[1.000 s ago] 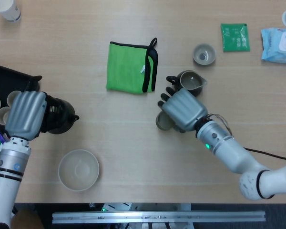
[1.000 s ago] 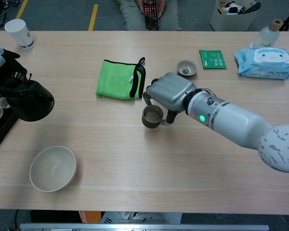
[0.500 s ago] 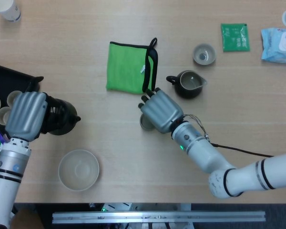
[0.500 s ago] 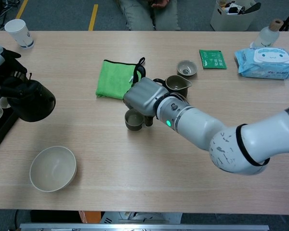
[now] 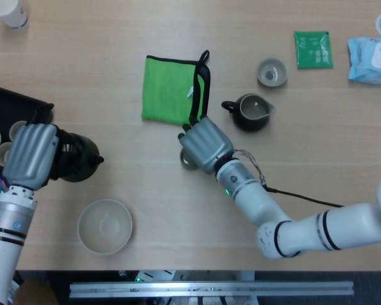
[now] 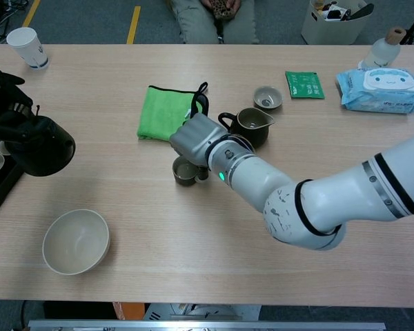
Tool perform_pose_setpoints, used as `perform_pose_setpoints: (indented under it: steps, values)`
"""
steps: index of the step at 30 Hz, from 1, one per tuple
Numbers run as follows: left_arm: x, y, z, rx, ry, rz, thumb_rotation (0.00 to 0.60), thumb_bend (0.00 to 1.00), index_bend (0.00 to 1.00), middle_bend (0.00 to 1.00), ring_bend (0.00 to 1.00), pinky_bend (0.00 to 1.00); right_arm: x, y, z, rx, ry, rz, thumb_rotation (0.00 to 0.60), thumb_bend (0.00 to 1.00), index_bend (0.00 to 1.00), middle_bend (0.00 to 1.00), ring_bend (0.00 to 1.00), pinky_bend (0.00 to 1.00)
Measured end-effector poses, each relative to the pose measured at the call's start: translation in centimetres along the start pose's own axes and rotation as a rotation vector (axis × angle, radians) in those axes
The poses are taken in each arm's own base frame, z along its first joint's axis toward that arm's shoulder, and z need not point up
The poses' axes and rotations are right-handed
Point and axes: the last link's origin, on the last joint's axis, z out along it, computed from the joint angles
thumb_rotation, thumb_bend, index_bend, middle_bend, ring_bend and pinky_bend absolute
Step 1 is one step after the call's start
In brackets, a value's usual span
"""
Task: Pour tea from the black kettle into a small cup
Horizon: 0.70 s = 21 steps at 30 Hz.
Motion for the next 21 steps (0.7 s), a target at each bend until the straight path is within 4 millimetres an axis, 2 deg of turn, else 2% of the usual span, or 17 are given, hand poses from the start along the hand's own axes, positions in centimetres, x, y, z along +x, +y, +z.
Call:
perform_pose_setpoints:
  steps: [17,21]
  values:
    - [-0.44,0.07,0.09,-0.004,-0.017,-0.008,0.599,0.38,1.0,1.0,0.95,0.14,-0.15,-0.58,0.47,-0.031,-0.011,-0.011,0.6,0.23,0.4,0.26,0.15,0.27]
    - [-0.5,0.08,0.11,-0.002,-0.018,-0.011,0.598,0.38,1.0,1.0,0.95,0.14,-0.14,-0.6,0.38,-0.029,-0.009,-0.016,0.6,0.23,0.35,0.26,0.15,0.27]
